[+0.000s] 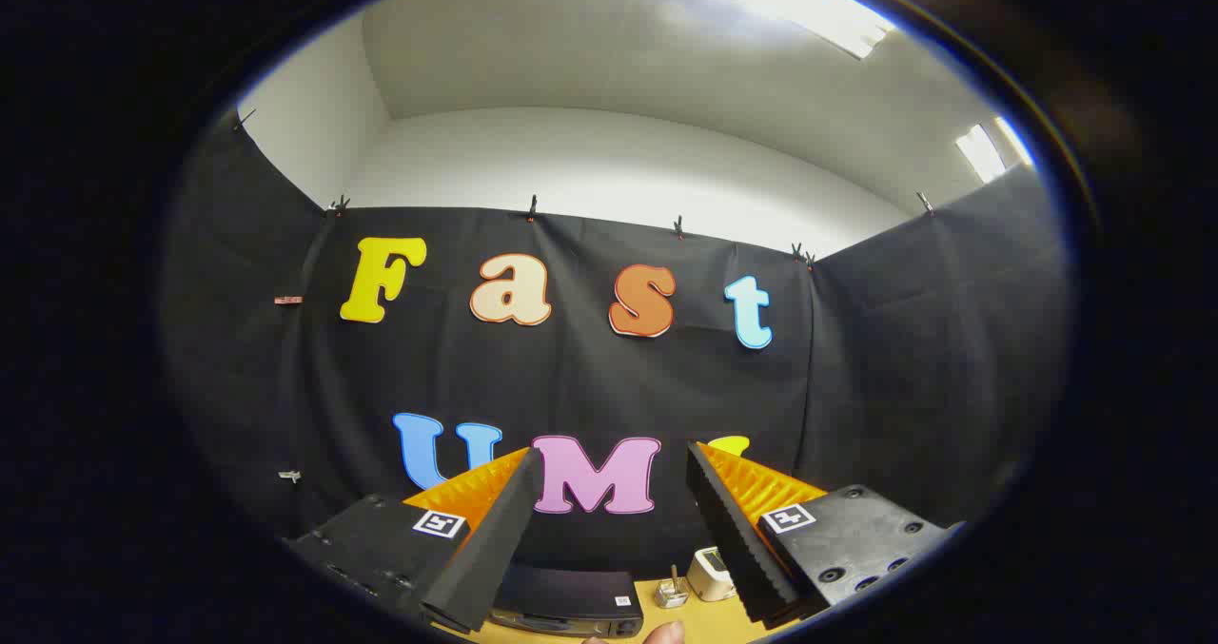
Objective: Open the toaster oven, put the food inside, and close the toaster oven door.
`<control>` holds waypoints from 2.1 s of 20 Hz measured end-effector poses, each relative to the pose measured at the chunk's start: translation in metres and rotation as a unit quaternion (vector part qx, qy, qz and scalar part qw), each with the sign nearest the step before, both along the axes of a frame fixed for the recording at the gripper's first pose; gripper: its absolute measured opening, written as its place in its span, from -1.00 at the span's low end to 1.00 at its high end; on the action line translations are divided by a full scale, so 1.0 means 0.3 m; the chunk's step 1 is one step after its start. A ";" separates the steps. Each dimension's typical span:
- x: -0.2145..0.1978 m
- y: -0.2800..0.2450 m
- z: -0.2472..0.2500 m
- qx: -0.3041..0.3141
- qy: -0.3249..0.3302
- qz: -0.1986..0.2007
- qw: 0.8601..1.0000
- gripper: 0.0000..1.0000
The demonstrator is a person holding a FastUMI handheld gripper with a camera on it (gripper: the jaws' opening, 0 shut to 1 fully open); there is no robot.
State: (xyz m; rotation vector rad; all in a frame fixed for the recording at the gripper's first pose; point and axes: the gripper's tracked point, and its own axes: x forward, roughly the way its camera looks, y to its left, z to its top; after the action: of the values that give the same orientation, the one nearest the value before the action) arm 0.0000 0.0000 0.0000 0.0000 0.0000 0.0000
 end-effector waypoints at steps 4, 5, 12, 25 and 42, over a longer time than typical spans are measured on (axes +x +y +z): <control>-0.021 0.013 0.028 -0.003 -0.006 0.008 1.000 0.93; -0.024 0.014 0.013 0.000 0.000 0.009 1.000 0.93; -0.042 -0.027 -0.081 -0.004 0.021 0.001 1.000 0.94; -0.069 0.106 -0.439 0.036 0.048 0.037 0.998 0.95; 0.016 0.382 -1.859 0.062 0.330 0.045 0.941 0.97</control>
State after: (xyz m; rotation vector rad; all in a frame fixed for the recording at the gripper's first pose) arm 0.0047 0.1146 -0.5578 0.1263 0.6739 0.0916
